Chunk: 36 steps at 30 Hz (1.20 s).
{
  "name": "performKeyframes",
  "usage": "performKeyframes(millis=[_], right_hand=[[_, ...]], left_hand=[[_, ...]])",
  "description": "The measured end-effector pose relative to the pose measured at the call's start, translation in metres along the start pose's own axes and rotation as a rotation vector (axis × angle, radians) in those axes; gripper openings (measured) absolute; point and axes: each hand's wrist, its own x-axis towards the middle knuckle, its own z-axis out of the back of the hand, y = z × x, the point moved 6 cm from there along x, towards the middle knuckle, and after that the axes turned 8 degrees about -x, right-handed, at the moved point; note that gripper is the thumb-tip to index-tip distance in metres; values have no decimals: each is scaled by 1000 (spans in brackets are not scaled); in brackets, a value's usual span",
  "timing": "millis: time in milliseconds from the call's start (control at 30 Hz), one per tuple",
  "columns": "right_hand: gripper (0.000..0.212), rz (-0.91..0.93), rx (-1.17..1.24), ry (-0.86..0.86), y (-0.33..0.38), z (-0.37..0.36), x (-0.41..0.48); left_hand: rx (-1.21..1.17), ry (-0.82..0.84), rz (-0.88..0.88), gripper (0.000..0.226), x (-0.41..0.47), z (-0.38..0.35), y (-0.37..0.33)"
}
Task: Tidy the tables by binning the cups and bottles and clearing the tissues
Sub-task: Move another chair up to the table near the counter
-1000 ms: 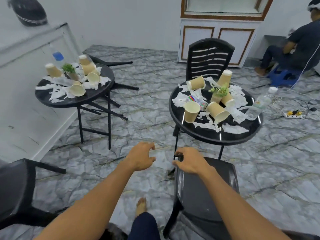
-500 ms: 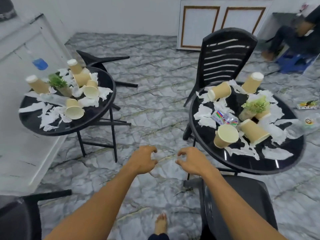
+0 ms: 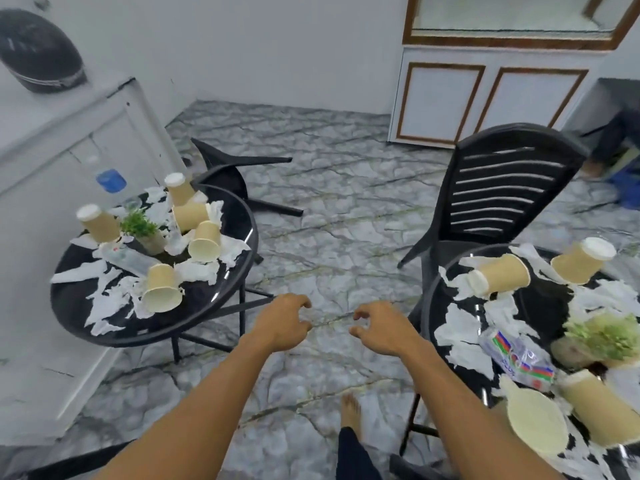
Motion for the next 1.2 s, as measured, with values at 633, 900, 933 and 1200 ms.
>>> performKeyframes(millis=[633,900,933,1200], right_hand=[[40,6,-76,45,-13,178,330],[38,-109,-64,-17,-45,266,450],[38,-115,-67,-8,-49,272,466],[39,-100,-68,79,-99,327,619]], left_hand=[[-77,-14,33,44,333,143,-1],[-10,71,-52,44,500,200,-39],[-6,73,-59,44,519,206,-42],[35,135,-11,44,673,241,-60]])
